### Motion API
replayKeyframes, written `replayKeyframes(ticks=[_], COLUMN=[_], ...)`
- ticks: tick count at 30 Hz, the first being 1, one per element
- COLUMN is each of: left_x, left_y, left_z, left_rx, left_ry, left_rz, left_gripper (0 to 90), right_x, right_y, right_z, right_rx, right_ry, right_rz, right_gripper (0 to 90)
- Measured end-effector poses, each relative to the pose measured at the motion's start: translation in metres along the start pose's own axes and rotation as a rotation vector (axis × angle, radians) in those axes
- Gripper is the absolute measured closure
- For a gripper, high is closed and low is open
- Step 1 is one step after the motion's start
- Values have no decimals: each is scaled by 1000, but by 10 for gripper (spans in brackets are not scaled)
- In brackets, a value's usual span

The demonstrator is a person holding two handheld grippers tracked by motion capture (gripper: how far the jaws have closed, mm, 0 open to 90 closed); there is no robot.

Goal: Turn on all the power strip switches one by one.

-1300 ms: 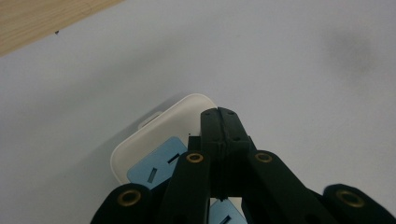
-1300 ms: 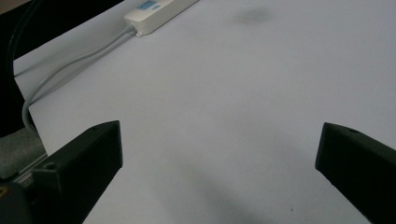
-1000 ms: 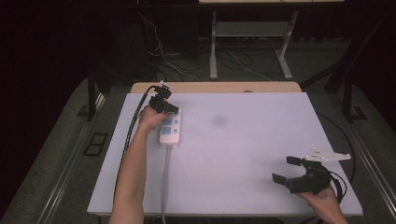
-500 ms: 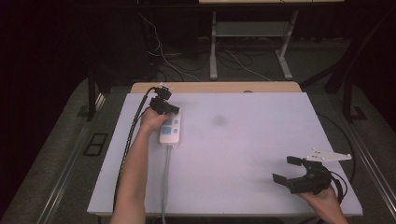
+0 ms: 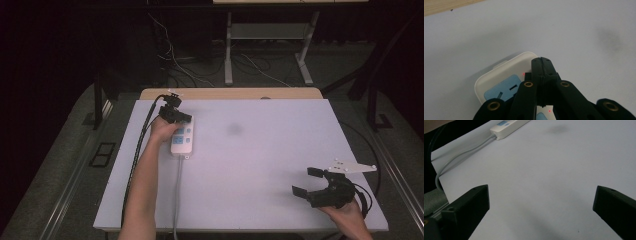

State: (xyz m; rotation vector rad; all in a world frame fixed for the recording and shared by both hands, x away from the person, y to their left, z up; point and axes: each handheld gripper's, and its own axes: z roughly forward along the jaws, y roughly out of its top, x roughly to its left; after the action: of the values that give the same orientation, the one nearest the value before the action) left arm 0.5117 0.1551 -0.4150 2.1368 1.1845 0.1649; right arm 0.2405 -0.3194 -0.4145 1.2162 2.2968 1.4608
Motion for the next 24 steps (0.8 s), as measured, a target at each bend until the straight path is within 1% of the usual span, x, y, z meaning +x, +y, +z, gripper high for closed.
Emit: replayKeyframes(ticks=[2,4,6,7,9,12,13,16,17,20,22,24], left_x=[-1,-2,-3,-4,-5,-8,-9,-14,-16,-21,-23,-24], left_y=[0,0,1,1,1,1,2,4,4,3,2,0], left_z=[-1,-2,-3,-4,-4,-8,-10,-18,-21,-29,-34,-40], left_rx=[3,8,7,19,25,17,13,1,3,-8,-16,-31], left_ry=[5,23,37,46,48,39,42,33,32,34,35,22], left_rz=[-6,-5,-2,7,4,12,17,34,47,63,64,62], left_gripper=[896,896,895,894,893,892,891,888,851,830,811,782], right_x=[0,0,0,0,-1,-1,-1,-2,-2,-1,0,0], right_y=[0,0,0,0,0,0,0,0,0,1,1,1], right_z=[0,-1,-1,0,0,-1,-1,-1,-1,-1,-2,-2], right_rx=[-2,-4,-4,-4,-4,-7,-7,-8,-8,-7,-10,-11], right_ry=[0,-1,-1,-1,-1,-2,-2,-3,-3,-3,-3,-3], right_rz=[0,2,4,3,3,5,5,3,4,4,2,1], right_gripper=[5,5,5,5,5,5,5,5,5,5,5,5])
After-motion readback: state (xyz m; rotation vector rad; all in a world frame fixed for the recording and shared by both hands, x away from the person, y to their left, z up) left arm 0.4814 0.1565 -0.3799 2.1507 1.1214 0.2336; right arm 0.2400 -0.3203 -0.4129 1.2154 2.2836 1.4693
